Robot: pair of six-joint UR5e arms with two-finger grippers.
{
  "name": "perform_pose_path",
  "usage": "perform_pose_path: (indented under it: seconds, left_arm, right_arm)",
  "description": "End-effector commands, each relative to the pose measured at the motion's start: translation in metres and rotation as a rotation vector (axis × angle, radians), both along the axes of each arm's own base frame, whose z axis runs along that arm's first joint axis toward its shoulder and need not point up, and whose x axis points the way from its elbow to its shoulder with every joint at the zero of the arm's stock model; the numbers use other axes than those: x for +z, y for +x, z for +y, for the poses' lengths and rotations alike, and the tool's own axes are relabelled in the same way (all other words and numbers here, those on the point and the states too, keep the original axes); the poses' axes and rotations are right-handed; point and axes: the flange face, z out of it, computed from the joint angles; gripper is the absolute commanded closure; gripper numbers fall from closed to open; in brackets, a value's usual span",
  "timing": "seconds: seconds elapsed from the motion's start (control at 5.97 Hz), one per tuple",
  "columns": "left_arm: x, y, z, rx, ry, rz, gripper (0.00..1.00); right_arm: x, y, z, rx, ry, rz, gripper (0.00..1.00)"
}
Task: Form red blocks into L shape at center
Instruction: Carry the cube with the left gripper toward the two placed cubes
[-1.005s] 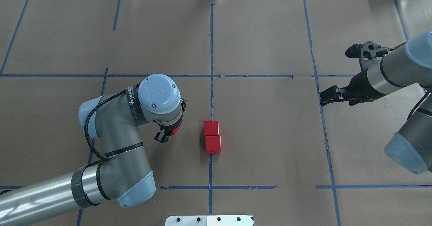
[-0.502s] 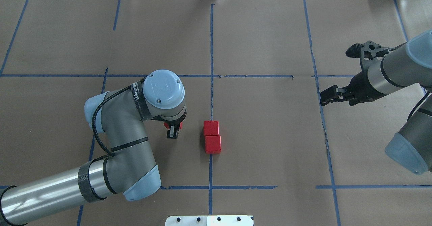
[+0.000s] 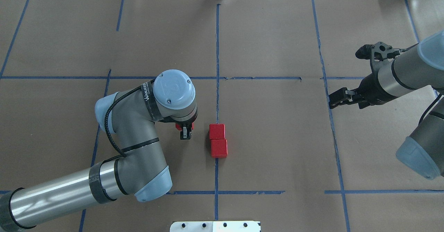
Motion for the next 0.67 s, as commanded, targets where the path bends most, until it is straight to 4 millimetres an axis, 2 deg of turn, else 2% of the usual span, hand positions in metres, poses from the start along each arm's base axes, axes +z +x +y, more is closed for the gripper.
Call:
perform_pose_path:
  seconds: [0.0, 0.17, 0.5]
  left_arm:
    - [-0.004, 0.013, 0.010, 0.015, -0.004, 0.004, 0.98]
    - [-0.005, 0.019, 0.019, 0.023, -0.008, 0.010, 0.98]
    - [-0.011, 0.022, 0.022, 0.017, -0.015, 0.019, 0.98]
  right_arm:
    - [0.001, 0.000, 0.000, 0.000, -0.002, 0.001, 0.00]
    - [0.002, 0.000, -0.001, 0.000, -0.003, 0.002, 0.00]
    - [0.002, -0.001, 0.000, -0.001, -0.003, 0.002, 0.00]
